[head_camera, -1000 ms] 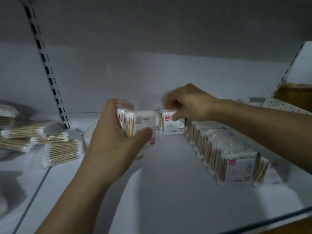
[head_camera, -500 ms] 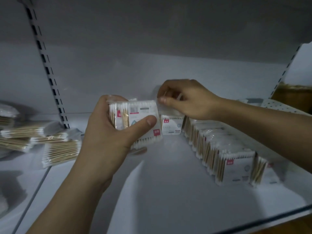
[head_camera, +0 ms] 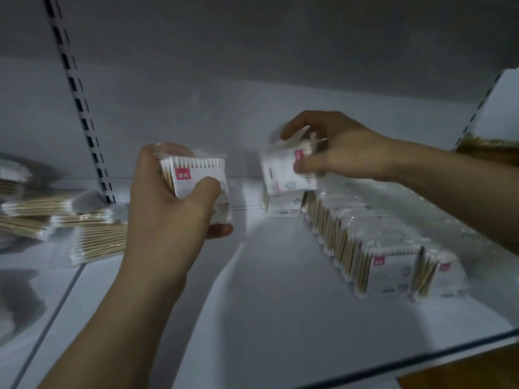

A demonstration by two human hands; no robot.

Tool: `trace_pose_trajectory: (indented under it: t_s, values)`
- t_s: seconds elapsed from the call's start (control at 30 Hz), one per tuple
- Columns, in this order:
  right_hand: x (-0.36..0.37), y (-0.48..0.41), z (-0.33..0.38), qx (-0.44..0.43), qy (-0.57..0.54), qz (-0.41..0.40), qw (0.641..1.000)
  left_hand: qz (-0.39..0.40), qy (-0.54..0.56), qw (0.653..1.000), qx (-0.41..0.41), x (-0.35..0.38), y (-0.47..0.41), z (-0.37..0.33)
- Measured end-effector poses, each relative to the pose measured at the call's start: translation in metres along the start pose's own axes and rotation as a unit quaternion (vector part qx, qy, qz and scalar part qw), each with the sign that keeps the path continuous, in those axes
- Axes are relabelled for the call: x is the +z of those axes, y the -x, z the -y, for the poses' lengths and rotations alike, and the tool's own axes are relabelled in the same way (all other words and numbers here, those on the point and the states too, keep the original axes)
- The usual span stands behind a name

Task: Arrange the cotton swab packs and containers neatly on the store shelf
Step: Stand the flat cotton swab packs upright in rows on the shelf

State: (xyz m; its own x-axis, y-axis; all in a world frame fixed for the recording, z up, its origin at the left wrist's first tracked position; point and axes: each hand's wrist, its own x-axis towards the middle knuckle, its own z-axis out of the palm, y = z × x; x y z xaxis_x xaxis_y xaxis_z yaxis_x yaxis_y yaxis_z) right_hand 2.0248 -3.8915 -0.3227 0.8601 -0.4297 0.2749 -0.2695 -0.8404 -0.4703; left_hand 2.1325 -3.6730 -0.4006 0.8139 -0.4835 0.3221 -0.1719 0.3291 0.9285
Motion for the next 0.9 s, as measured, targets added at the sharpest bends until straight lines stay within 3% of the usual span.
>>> trace_pose_trajectory:
  t_s: [0.2, 0.6, 0.9]
  values:
    - [0.019, -0.002, -0.010, -0.046, 0.178, 0.039, 0.982, 0.013, 0.008, 1.000, 0.008, 0.001, 0.000, -0.001]
    - [0.038, -0.010, -0.012, -0.086, 0.273, 0.067, 0.956, 0.040, 0.017, 0.999, 0.016, -0.001, -0.001, 0.001]
    - [0.031, -0.007, -0.017, -0.144, 0.339, 0.069, 0.927, 0.098, 0.060, 0.993, -0.035, -0.002, 0.000, 0.004]
